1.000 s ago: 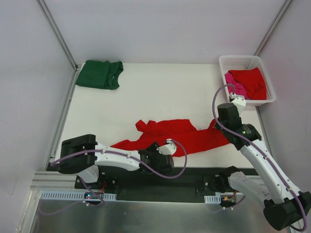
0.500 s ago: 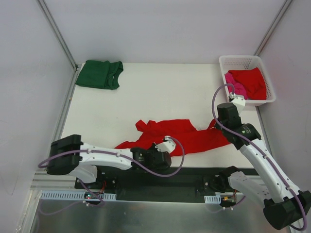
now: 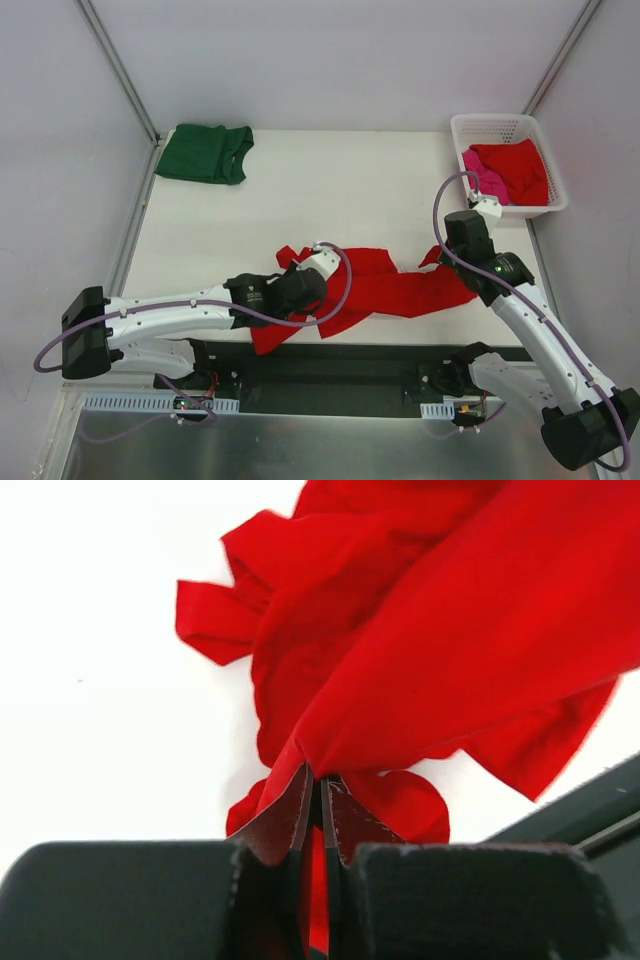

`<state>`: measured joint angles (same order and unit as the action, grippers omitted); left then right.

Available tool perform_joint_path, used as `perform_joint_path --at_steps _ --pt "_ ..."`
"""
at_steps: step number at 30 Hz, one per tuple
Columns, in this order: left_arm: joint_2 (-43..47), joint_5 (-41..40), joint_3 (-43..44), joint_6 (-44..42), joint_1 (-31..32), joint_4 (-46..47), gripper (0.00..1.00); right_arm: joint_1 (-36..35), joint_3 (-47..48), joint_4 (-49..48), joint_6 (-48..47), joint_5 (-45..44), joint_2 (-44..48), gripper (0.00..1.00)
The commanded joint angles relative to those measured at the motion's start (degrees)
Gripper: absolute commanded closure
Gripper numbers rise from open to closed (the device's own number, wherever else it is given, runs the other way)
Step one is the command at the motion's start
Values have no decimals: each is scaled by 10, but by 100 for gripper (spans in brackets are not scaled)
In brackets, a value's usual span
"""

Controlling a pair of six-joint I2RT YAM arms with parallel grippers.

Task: Fold and stack the t-shirts
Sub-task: Flatten the tshirt out

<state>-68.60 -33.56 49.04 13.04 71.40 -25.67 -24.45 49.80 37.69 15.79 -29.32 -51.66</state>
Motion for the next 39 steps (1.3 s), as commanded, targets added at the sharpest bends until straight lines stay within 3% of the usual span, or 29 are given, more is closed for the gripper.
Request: perform_joint_path --at_steps 1,11,30,39 --pt "-3 31 6 -66 -53 -16 100 3 2 -6 -3 -15 18 99" --pt "79 99 38 -108 -129 -61 100 3 1 -8 -1 -21 14 99" --pt "145 206 134 -118 -158 -203 100 20 64 26 -53 -191 9 99" --pt "150 213 138 -124 -166 -261 100 41 70 26 -59 -179 9 99"
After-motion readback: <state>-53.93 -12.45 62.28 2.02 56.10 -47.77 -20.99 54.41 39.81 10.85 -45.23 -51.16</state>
